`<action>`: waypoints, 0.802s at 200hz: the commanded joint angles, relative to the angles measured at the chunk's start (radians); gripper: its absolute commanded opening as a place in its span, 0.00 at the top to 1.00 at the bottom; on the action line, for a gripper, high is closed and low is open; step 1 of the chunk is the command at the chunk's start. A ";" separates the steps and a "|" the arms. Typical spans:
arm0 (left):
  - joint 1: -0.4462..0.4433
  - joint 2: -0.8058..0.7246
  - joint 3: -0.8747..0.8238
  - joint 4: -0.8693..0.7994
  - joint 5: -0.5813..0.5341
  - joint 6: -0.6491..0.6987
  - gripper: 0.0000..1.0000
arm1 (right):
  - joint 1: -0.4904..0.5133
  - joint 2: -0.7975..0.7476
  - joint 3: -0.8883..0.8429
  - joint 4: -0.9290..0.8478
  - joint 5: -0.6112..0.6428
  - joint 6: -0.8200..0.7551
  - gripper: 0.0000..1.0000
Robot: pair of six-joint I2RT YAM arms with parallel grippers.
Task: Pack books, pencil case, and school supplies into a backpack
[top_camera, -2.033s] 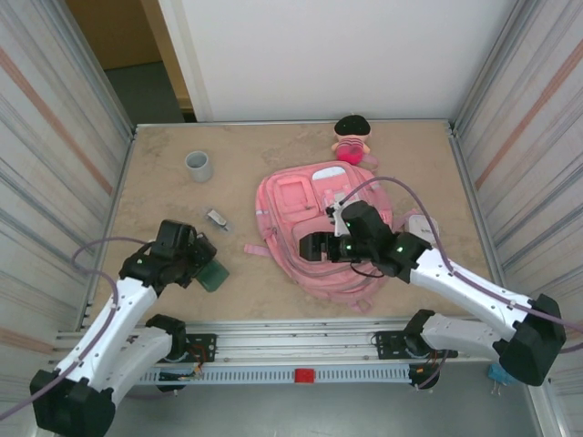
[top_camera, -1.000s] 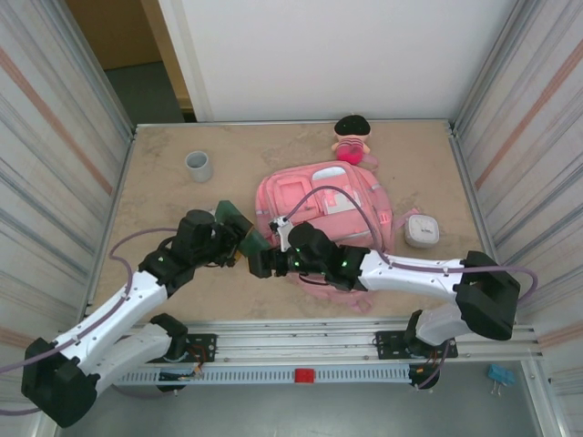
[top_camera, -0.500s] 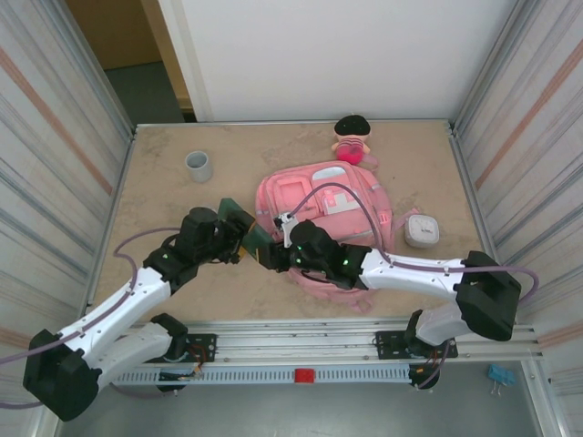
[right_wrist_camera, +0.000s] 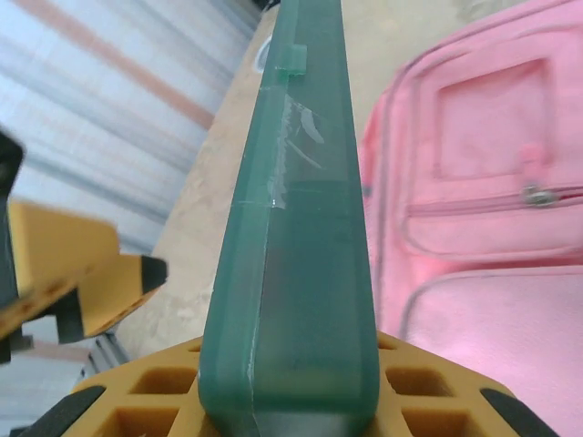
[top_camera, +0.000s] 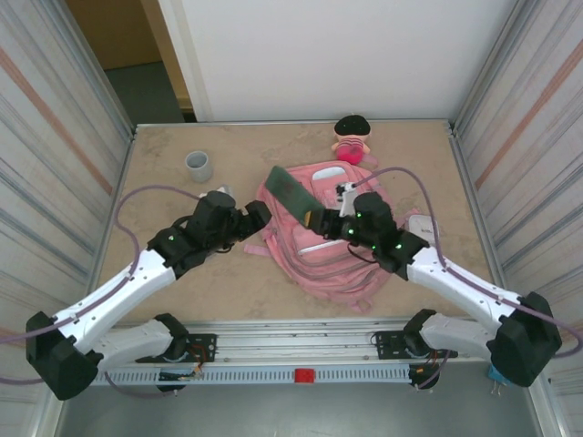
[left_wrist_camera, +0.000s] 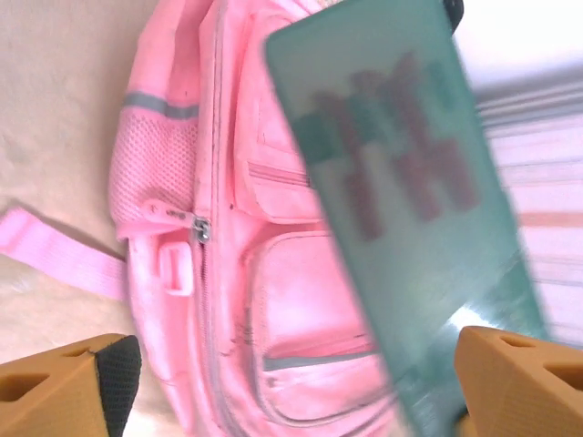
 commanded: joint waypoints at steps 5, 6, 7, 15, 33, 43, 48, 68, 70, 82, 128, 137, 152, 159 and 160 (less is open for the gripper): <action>-0.029 0.020 0.026 0.022 -0.119 0.343 0.13 | -0.124 -0.062 0.003 -0.080 -0.151 -0.004 0.70; -0.029 0.021 0.026 0.028 -0.117 0.353 0.13 | -0.129 -0.064 0.002 -0.082 -0.155 -0.004 0.70; -0.030 0.021 0.025 0.033 -0.116 0.363 0.13 | -0.135 -0.065 0.003 -0.084 -0.160 -0.004 0.70; -0.033 0.028 0.024 0.069 -0.101 0.439 0.14 | -0.179 -0.078 0.002 -0.096 -0.191 -0.007 0.70; -0.041 0.044 0.034 0.137 -0.067 0.612 0.15 | -0.272 -0.115 0.000 -0.127 -0.245 -0.014 0.70; -0.048 0.055 0.037 0.178 -0.041 0.718 0.15 | -0.325 -0.125 -0.001 -0.152 -0.277 -0.019 0.70; -0.051 0.062 0.038 0.198 -0.026 0.769 0.16 | -0.352 -0.130 -0.001 -0.162 -0.293 -0.022 0.70; -0.064 0.106 0.053 0.245 0.084 0.969 0.17 | -0.466 -0.142 -0.006 -0.187 -0.364 -0.022 0.70; -0.067 0.111 0.055 0.248 0.092 0.988 0.17 | -0.478 -0.143 -0.006 -0.189 -0.372 -0.022 0.70; -0.084 0.150 0.071 0.255 0.113 1.080 0.17 | -0.539 -0.146 -0.010 -0.199 -0.415 -0.020 0.70; -0.136 0.327 0.135 0.270 0.248 1.369 0.19 | -0.745 -0.166 -0.027 -0.235 -0.532 -0.027 0.70; -0.144 0.362 0.146 0.280 0.287 1.417 0.19 | -0.775 -0.173 -0.033 -0.241 -0.543 -0.027 0.70; -0.153 0.424 0.162 0.291 0.354 1.501 0.19 | -0.812 -0.186 -0.045 -0.249 -0.552 -0.029 0.70; -0.162 0.452 0.173 0.295 0.373 1.530 0.20 | -0.825 -0.191 -0.051 -0.253 -0.554 -0.028 0.70; -0.163 0.457 0.175 0.295 0.375 1.535 0.19 | -0.827 -0.191 -0.052 -0.254 -0.554 -0.028 0.70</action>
